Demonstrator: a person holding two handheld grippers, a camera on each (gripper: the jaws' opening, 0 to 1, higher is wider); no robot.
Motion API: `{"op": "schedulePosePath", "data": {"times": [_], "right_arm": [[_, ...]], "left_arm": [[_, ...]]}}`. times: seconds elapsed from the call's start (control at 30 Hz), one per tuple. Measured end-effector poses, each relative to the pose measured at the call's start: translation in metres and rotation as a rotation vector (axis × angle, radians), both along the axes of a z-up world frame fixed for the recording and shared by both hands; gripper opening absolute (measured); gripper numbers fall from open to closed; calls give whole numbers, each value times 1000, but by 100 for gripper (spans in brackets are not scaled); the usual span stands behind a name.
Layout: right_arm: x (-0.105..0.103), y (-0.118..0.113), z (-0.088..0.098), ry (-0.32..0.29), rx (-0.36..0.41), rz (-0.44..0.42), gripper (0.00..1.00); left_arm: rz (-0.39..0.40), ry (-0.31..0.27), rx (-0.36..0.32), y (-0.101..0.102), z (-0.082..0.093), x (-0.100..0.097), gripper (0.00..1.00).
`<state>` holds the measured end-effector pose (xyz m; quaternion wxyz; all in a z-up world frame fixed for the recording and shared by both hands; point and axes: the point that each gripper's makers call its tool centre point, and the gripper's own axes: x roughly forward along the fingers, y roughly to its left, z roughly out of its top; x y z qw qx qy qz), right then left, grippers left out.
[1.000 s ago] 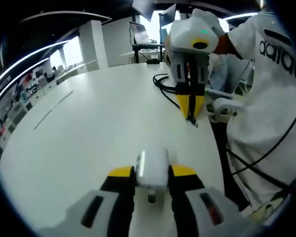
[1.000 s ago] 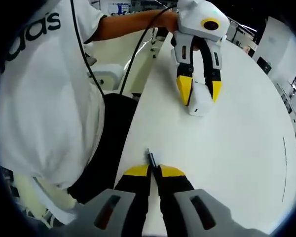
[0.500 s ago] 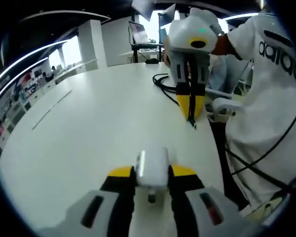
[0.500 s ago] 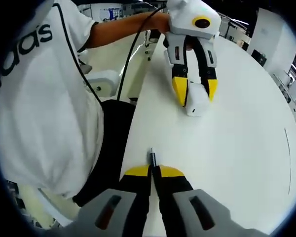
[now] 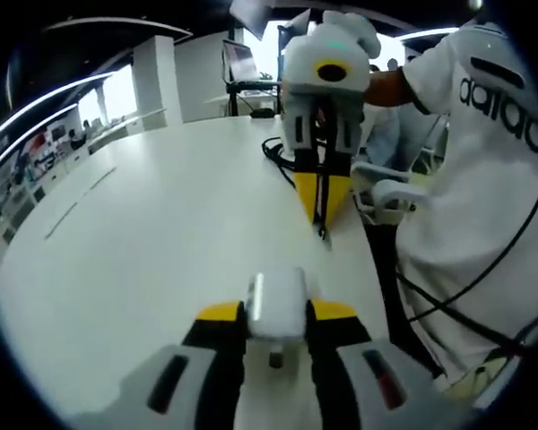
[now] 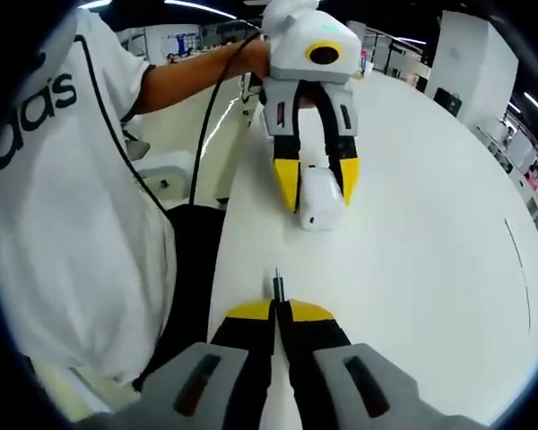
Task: Plug the desk Type‑C cable into the charger adapter.
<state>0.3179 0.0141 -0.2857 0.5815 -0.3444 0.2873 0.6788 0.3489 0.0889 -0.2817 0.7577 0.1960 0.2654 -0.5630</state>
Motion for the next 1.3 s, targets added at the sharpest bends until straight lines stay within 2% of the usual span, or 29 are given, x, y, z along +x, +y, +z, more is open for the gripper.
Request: {"op": "schedulePosePath", "data": {"times": [0.17,0.43,0.97,1.3], "right_arm": [[0,4,-1,15,3,-23,2],[7,7,-3,26,20,-85,2],[1,12,-5,27,10,-79,2],[-1,11,-2,17,3,-77,2]], "left_arm": [[-8,4,-4,-5,0,-2,26],[-28,17,-11,-27,0,-14,26],[-38,26,-14,-40,-1,-23,26],[-31,34,-22,-41,-1,-24,26]]}}
